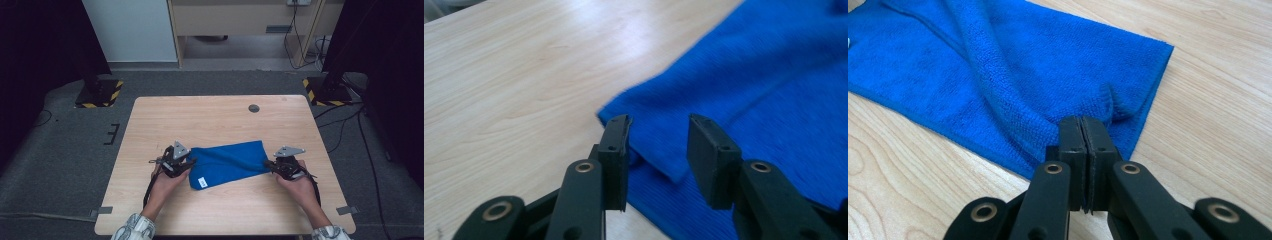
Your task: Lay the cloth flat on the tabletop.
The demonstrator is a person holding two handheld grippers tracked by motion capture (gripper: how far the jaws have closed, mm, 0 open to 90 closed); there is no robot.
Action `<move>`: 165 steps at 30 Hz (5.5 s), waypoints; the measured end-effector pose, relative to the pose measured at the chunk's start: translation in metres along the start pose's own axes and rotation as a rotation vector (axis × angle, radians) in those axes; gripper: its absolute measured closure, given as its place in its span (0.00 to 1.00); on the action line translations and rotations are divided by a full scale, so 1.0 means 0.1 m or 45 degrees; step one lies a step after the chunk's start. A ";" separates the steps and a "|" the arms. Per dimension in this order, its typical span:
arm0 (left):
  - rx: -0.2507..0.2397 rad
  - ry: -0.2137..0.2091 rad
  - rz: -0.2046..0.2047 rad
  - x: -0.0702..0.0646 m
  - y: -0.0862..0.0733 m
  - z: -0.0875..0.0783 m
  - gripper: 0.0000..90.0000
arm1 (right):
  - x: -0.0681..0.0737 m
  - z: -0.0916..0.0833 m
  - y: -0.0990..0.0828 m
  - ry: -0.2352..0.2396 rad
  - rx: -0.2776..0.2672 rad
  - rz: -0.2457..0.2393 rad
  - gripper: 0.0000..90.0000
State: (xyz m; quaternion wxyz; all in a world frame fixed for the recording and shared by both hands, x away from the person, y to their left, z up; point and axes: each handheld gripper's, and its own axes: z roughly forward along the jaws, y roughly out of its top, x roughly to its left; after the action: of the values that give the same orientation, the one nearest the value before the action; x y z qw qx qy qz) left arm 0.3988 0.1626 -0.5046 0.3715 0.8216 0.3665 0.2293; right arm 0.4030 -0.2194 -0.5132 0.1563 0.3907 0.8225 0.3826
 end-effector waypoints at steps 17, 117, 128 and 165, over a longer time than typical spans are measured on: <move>0.123 -0.030 0.032 -0.01 -0.10 0.23 0.68 | -0.02 -0.03 0.00 -0.019 0.000 0.000 0.98; -0.155 0.127 -0.117 0.60 0.97 -0.06 0.99 | -0.30 -0.09 1.03 -0.204 -0.274 0.014 0.99; -0.145 0.148 -0.110 0.63 1.11 0.07 0.99 | -0.30 -0.14 1.03 -0.221 -0.266 0.013 0.99; -0.060 0.171 -0.090 0.64 1.32 0.44 0.99 | -0.66 0.19 0.95 -0.193 -0.151 0.169 0.98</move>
State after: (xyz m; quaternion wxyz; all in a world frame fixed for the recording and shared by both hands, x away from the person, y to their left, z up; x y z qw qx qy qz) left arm 0.5243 0.1328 -0.4222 0.3730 0.7820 0.4140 0.2792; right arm 0.5058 -0.2216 -0.4573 0.2152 0.4622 0.7566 0.4094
